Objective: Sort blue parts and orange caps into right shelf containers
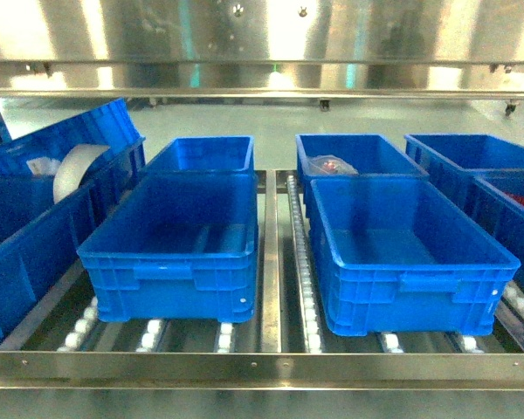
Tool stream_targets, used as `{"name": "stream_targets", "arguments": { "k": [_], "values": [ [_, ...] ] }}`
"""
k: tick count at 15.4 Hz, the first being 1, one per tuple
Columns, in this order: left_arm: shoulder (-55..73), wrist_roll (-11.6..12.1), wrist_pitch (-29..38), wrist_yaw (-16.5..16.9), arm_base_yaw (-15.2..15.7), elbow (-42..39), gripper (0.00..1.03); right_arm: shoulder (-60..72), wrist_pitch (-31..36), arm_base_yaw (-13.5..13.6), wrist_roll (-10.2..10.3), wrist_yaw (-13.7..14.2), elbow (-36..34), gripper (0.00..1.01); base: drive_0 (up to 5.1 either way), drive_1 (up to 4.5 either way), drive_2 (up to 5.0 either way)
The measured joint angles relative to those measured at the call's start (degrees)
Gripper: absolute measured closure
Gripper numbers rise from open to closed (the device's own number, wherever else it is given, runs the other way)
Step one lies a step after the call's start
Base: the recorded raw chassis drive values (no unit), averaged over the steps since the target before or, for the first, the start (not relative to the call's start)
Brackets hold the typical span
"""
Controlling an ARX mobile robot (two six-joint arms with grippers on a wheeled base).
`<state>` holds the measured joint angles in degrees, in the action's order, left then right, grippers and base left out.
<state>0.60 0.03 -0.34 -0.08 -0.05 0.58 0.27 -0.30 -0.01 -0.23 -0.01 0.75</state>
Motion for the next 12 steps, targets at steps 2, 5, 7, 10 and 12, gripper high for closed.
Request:
{"name": "stream_targets", "arguments": {
  "k": [2, 5, 7, 10, 12],
  "values": [
    [0.00, 0.00, -0.09, 0.04, 0.00, 0.00, 0.60, 0.00, -0.04, 0.00, 0.17, 0.00, 0.00, 0.57, 0.0, 0.00, 0.0],
    [0.00, 0.02, -0.02, 0.07, 0.00, 0.00, 0.60, 0.00, -0.07, 0.00, 0.24, -0.02, 0.00, 0.57, 0.0, 0.00, 0.0],
    [0.00, 0.00, -0.07, 0.04, 0.00, 0.00, 0.60, 0.00, -0.04, 0.00, 0.22, -0.02, 0.00, 0.57, 0.0, 0.00, 0.0],
    [0.00, 0.00, -0.07, 0.02, 0.00, 0.00, 0.60, 0.00, -0.09, 0.00, 0.24, -0.02, 0.00, 0.57, 0.0, 0.00, 0.0],
    [0.00, 0.00, -0.07, 0.07, 0.00, 0.00, 0.60, 0.00, -0.07, 0.00, 0.24, -0.02, 0.00, 0.57, 0.0, 0.00, 0.0]
  ]
}}
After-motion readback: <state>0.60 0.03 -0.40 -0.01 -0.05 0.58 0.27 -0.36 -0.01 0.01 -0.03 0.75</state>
